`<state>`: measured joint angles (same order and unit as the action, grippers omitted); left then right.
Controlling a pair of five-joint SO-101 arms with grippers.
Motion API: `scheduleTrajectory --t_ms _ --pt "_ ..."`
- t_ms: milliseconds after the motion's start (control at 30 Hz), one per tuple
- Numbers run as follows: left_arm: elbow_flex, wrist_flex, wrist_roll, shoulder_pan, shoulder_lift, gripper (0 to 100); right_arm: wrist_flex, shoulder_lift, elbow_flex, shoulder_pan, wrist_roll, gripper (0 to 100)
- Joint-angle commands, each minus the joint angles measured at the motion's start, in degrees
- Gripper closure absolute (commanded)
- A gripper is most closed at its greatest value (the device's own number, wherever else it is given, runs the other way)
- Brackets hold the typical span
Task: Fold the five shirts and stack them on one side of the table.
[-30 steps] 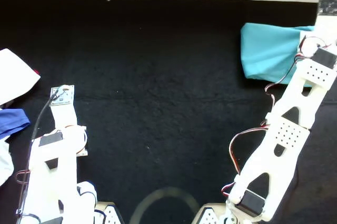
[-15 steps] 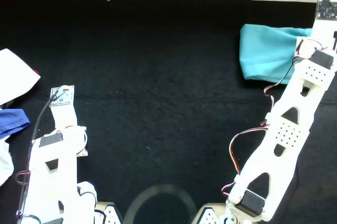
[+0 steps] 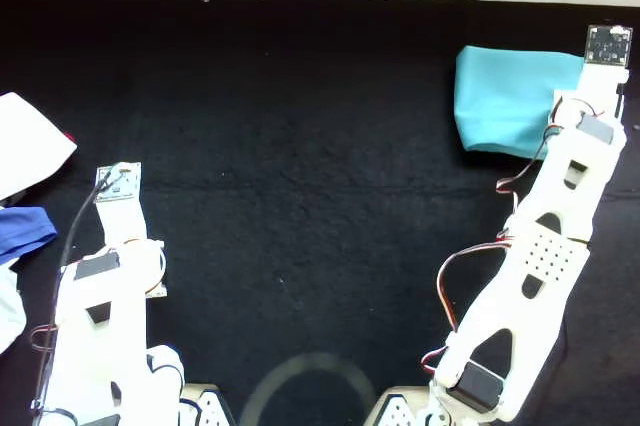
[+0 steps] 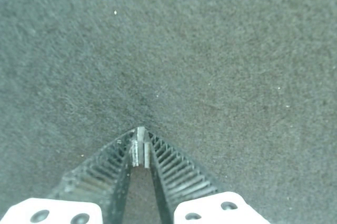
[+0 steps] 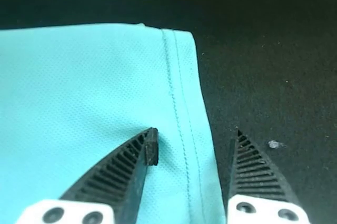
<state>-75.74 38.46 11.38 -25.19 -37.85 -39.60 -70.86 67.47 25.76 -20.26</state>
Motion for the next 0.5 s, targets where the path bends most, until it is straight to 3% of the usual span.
scheduleTrajectory --t_ms 0,200,467 --pt "0.1 -0.8 0.2 -0.4 -0.2 99 -4.0 4.1 5.4 0.7 0.6 78.1" --pt "0.1 -0.8 0.2 -0.4 -0.2 99 -21.8 9.8 18.8 0.0 9.8 78.1" --pt "3.3 1.5 0.3 -1.7 -0.6 99 -48.0 17.3 32.2 -4.4 10.6 78.1"
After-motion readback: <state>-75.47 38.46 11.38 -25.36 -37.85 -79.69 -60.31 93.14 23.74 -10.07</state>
